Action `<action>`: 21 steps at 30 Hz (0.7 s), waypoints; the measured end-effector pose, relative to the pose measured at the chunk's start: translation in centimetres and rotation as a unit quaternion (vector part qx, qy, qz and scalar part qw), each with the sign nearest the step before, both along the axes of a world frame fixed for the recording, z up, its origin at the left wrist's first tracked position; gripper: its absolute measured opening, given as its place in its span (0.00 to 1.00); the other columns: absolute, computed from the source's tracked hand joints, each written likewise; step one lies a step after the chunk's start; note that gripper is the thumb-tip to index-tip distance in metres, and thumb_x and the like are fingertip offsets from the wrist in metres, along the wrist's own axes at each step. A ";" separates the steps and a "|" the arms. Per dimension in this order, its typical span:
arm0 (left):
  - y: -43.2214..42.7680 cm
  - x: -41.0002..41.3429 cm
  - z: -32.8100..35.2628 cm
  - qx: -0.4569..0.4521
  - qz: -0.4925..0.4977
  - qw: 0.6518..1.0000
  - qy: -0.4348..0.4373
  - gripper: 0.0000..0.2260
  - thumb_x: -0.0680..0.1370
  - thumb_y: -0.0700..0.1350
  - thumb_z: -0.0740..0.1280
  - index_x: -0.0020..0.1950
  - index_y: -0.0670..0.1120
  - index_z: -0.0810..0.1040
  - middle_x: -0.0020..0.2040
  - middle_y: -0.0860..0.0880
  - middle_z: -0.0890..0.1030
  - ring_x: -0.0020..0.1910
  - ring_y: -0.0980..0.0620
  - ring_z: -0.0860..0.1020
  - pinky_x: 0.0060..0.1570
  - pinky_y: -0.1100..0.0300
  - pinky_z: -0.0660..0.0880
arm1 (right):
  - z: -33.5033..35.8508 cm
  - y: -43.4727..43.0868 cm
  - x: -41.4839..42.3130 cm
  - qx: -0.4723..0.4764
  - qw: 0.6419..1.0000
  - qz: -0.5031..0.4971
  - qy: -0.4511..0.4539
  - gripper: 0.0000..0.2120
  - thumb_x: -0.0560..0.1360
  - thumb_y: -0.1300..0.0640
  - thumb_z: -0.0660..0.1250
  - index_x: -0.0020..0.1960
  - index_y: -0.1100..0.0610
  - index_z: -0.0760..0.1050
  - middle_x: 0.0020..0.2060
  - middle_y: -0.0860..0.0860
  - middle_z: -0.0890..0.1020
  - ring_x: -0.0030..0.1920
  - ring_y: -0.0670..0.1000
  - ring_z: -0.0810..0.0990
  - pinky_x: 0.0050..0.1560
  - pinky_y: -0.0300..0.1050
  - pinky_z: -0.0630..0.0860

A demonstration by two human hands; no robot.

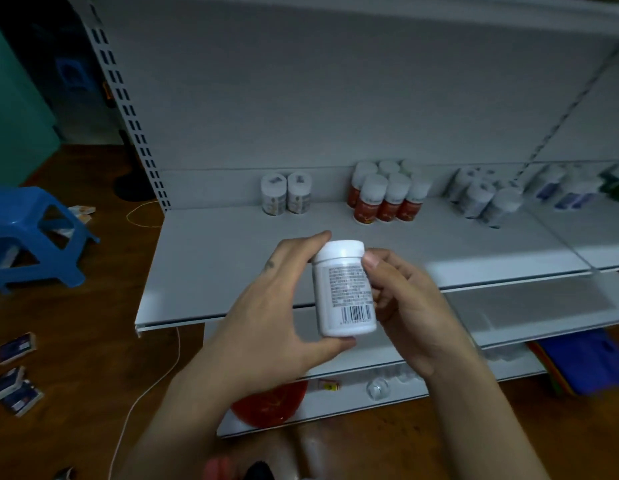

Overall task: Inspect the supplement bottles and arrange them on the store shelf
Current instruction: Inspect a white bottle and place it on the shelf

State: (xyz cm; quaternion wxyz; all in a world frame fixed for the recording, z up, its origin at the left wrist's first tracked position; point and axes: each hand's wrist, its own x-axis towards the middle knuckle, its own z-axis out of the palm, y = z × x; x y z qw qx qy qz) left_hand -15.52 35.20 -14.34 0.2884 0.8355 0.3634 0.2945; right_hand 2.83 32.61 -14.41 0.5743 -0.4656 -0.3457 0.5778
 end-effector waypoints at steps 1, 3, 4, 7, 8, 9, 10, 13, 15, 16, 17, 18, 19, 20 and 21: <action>-0.2 0.7 0.0 0.003 0.003 1.000 0.003 0.43 0.65 0.59 0.77 0.74 0.63 0.56 0.67 0.66 0.63 0.66 0.68 0.65 0.63 0.68 0.67 | -0.3 -0.4 0.7 -0.001 1.000 0.001 0.023 0.12 0.68 0.54 0.68 0.49 0.60 0.76 0.31 0.49 0.81 0.31 0.44 0.78 0.34 0.36 0.75; -0.9 2.1 0.0 0.000 0.004 1.000 0.010 0.43 0.65 0.59 0.77 0.73 0.64 0.56 0.67 0.68 0.62 0.65 0.70 0.65 0.61 0.74 0.65 | -0.9 -1.3 2.2 -0.004 0.998 0.005 0.070 0.16 0.69 0.54 0.71 0.52 0.63 0.77 0.37 0.53 0.83 0.36 0.47 0.81 0.38 0.39 0.78; -1.2 2.8 -0.1 -0.008 0.005 1.000 0.008 0.42 0.65 0.59 0.77 0.72 0.65 0.56 0.66 0.68 0.62 0.65 0.70 0.65 0.60 0.76 0.64 | -1.3 -1.6 3.0 -0.013 0.996 0.014 0.092 0.22 0.68 0.53 0.74 0.55 0.65 0.78 0.42 0.56 0.84 0.41 0.50 0.82 0.41 0.42 0.79; -2.4 5.1 -0.2 -0.042 0.009 0.999 -0.022 0.41 0.65 0.59 0.77 0.71 0.65 0.56 0.66 0.70 0.65 0.66 0.69 0.66 0.63 0.75 0.64 | -1.8 -2.9 5.0 -0.048 0.979 0.087 0.178 0.31 0.65 0.50 0.79 0.62 0.66 0.77 0.56 0.65 0.81 0.55 0.61 0.81 0.51 0.54 0.81; -2.8 5.9 -0.2 -0.051 0.012 0.998 -0.027 0.41 0.65 0.59 0.78 0.71 0.65 0.56 0.67 0.69 0.65 0.67 0.69 0.66 0.63 0.73 0.64 | -1.9 -3.3 5.6 -0.052 0.971 0.116 0.205 0.32 0.67 0.50 0.77 0.65 0.66 0.76 0.59 0.67 0.78 0.57 0.64 0.80 0.53 0.57 0.79; -3.1 6.7 -0.3 -0.059 0.015 0.998 -0.027 0.42 0.65 0.59 0.78 0.71 0.66 0.55 0.68 0.69 0.65 0.68 0.69 0.65 0.64 0.73 0.62 | -2.0 -3.6 6.3 -0.053 0.963 0.138 0.227 0.32 0.69 0.51 0.76 0.66 0.66 0.74 0.61 0.69 0.77 0.57 0.66 0.79 0.53 0.58 0.79; -3.4 7.5 -0.4 -0.064 0.018 0.998 -0.023 0.42 0.65 0.60 0.77 0.70 0.67 0.55 0.69 0.69 0.64 0.68 0.70 0.64 0.64 0.73 0.61 | -2.1 -3.9 7.0 -0.054 0.957 0.147 0.243 0.32 0.69 0.51 0.76 0.67 0.67 0.73 0.61 0.69 0.76 0.56 0.67 0.80 0.52 0.57 0.80; -4.3 9.5 -0.7 -0.069 0.034 0.997 -0.004 0.42 0.66 0.62 0.76 0.69 0.70 0.51 0.68 0.71 0.62 0.65 0.77 0.60 0.60 0.80 0.55 | -2.1 -4.5 9.2 -0.048 0.962 0.141 0.228 0.32 0.64 0.52 0.79 0.62 0.67 0.77 0.57 0.67 0.79 0.54 0.65 0.81 0.50 0.57 0.81; -5.1 10.7 -0.8 -0.072 0.052 0.996 0.007 0.43 0.66 0.62 0.75 0.70 0.70 0.48 0.68 0.71 0.60 0.61 0.80 0.59 0.59 0.80 0.55 | -2.0 -4.8 10.5 -0.040 0.975 0.121 0.182 0.28 0.64 0.53 0.80 0.58 0.65 0.80 0.52 0.63 0.82 0.51 0.61 0.82 0.48 0.55 0.81; -5.6 11.4 -0.8 -0.071 0.062 0.995 0.010 0.43 0.67 0.62 0.74 0.70 0.70 0.47 0.68 0.70 0.59 0.61 0.79 0.59 0.60 0.78 0.55 | -1.9 -5.0 11.0 -0.040 0.981 0.110 0.153 0.24 0.65 0.54 0.78 0.58 0.65 0.80 0.50 0.61 0.83 0.49 0.58 0.83 0.46 0.53 0.82; -5.9 11.9 -0.9 -0.065 0.070 0.995 0.010 0.44 0.67 0.61 0.74 0.71 0.70 0.46 0.68 0.71 0.58 0.62 0.78 0.58 0.61 0.78 0.55 | -1.9 -5.1 11.5 -0.044 0.986 0.102 0.126 0.21 0.67 0.56 0.76 0.57 0.64 0.79 0.47 0.59 0.83 0.47 0.55 0.83 0.44 0.50 0.82; -6.3 12.4 -1.0 -0.053 0.078 0.995 0.012 0.44 0.67 0.61 0.75 0.71 0.70 0.46 0.67 0.73 0.57 0.63 0.78 0.58 0.60 0.80 0.54 | -1.8 -5.2 11.8 -0.048 0.989 0.096 0.106 0.19 0.67 0.56 0.73 0.56 0.63 0.79 0.46 0.58 0.83 0.45 0.54 0.83 0.42 0.47 0.81; -6.6 12.9 -1.0 -0.038 0.087 0.995 0.015 0.44 0.67 0.60 0.75 0.72 0.68 0.47 0.66 0.73 0.57 0.64 0.78 0.57 0.59 0.83 0.52 | -1.8 -5.3 12.1 -0.051 0.990 0.091 0.095 0.18 0.66 0.57 0.74 0.54 0.61 0.80 0.45 0.57 0.84 0.44 0.53 0.83 0.40 0.45 0.81; -6.8 13.2 -1.0 -0.023 0.098 0.995 0.019 0.44 0.67 0.59 0.76 0.72 0.66 0.49 0.65 0.73 0.57 0.65 0.77 0.57 0.60 0.83 0.52 | -1.9 -5.4 12.3 -0.051 0.991 0.087 0.091 0.19 0.64 0.55 0.77 0.52 0.60 0.80 0.45 0.57 0.84 0.43 0.53 0.84 0.39 0.44 0.80; -7.0 13.6 -1.0 -0.007 0.109 0.994 0.024 0.43 0.67 0.60 0.75 0.73 0.64 0.51 0.65 0.72 0.58 0.65 0.75 0.58 0.61 0.82 0.53 | -1.9 -5.5 12.4 -0.049 0.992 0.083 0.085 0.24 0.60 0.53 0.81 0.52 0.59 0.80 0.45 0.57 0.84 0.43 0.53 0.84 0.39 0.44 0.80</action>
